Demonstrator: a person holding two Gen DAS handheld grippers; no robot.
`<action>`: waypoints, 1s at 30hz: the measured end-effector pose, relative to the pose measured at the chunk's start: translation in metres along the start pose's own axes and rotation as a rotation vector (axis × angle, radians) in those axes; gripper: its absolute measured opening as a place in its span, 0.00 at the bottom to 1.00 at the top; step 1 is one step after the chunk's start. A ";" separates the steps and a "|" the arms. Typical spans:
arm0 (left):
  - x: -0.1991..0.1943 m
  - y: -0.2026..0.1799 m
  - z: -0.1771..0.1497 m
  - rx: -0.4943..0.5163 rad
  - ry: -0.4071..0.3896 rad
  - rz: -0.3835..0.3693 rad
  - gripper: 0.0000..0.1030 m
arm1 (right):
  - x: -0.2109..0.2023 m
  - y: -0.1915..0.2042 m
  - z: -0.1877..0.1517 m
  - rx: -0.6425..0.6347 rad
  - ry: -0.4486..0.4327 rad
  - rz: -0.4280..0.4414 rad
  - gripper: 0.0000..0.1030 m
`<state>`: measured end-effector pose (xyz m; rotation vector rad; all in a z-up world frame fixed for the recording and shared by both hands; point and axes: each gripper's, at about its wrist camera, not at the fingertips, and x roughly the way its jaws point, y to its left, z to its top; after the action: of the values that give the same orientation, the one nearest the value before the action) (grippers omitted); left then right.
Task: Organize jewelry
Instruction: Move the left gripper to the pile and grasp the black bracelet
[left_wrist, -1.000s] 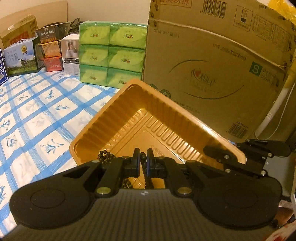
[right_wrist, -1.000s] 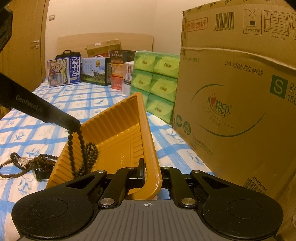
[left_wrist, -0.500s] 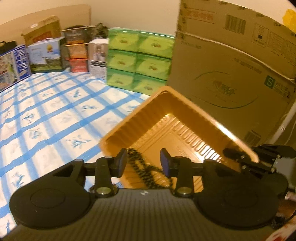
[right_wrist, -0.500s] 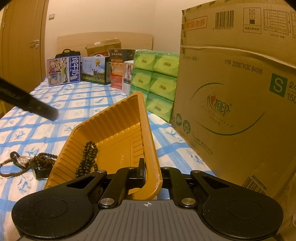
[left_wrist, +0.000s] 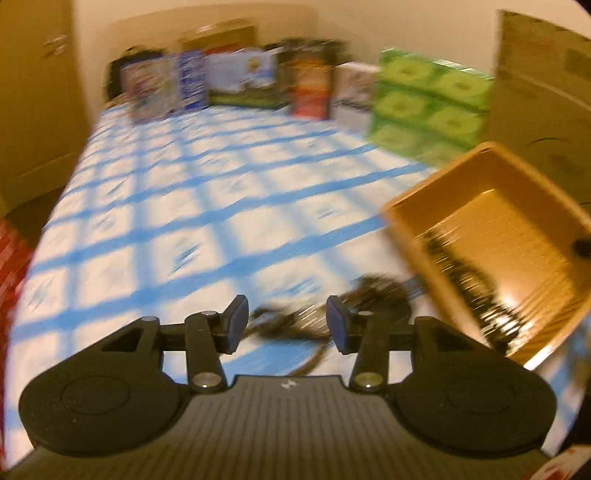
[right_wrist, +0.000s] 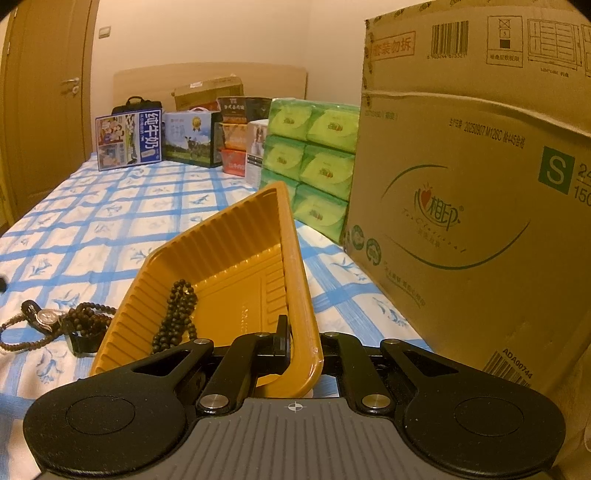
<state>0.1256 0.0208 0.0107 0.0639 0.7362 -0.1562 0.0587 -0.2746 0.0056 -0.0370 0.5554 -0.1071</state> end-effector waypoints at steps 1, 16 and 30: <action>0.001 0.009 -0.008 -0.012 0.010 0.029 0.41 | 0.000 0.000 0.000 0.000 0.000 0.000 0.06; 0.021 0.042 -0.054 -0.059 0.069 0.084 0.41 | 0.000 0.003 0.001 -0.020 0.008 -0.012 0.05; 0.074 0.013 -0.021 0.122 0.032 0.005 0.27 | 0.002 0.001 0.000 -0.024 0.015 -0.016 0.05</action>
<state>0.1679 0.0276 -0.0549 0.1850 0.7580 -0.1961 0.0606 -0.2741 0.0046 -0.0638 0.5715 -0.1170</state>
